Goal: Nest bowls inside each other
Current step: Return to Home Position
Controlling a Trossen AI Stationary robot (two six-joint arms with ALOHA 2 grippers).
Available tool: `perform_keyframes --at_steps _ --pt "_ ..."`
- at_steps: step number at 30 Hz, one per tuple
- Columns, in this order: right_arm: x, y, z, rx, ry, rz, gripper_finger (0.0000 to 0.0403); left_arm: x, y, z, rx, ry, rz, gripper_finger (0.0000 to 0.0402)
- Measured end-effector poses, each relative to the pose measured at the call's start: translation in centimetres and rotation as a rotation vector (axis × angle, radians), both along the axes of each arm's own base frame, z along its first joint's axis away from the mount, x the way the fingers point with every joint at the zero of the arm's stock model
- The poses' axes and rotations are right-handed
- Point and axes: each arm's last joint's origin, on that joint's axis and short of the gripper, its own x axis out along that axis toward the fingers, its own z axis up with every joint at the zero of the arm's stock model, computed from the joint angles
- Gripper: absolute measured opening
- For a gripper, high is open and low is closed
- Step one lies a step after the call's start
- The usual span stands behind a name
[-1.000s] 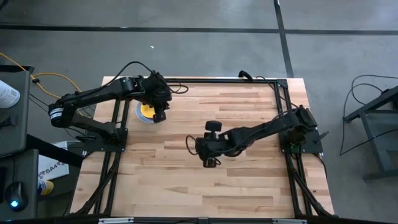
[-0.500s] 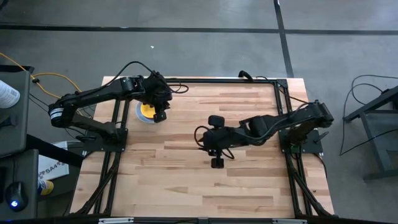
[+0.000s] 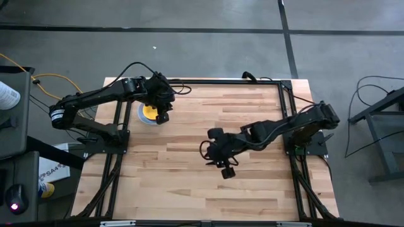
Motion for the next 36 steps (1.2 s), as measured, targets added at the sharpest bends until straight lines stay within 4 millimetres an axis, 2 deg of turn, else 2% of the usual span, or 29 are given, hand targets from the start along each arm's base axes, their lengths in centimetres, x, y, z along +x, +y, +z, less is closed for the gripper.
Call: perform_keyframes --at_steps 6,10,15,25,31,36 --pt "-0.6 0.1 -3.7 0.038 -0.003 0.044 0.0121 0.0 0.0 0.0 0.000 0.000 0.001 0.0065" --pt "-3.1 -0.6 -4.9 0.071 -0.211 0.018 0.0121 0.0 0.0 0.0 0.002 0.000 0.001 0.0065" --pt "-6.3 -1.6 -8.3 0.092 -0.238 -0.014 0.0121 0.0 0.0 0.0 0.002 -0.001 0.001 0.0065" --pt "-13.2 -3.6 -9.8 0.122 -0.398 -0.003 0.0121 0.1 0.0 0.1 0.006 -0.010 0.001 0.0065" --pt "-17.0 -4.9 -13.1 0.136 -0.457 -0.044 0.0121 0.1 0.0 0.1 0.006 -0.014 0.001 0.0065" --pt "-19.2 -4.8 -15.6 0.170 -0.501 -0.011 0.0121 0.1 0.0 0.1 0.005 -0.015 0.000 0.0065"
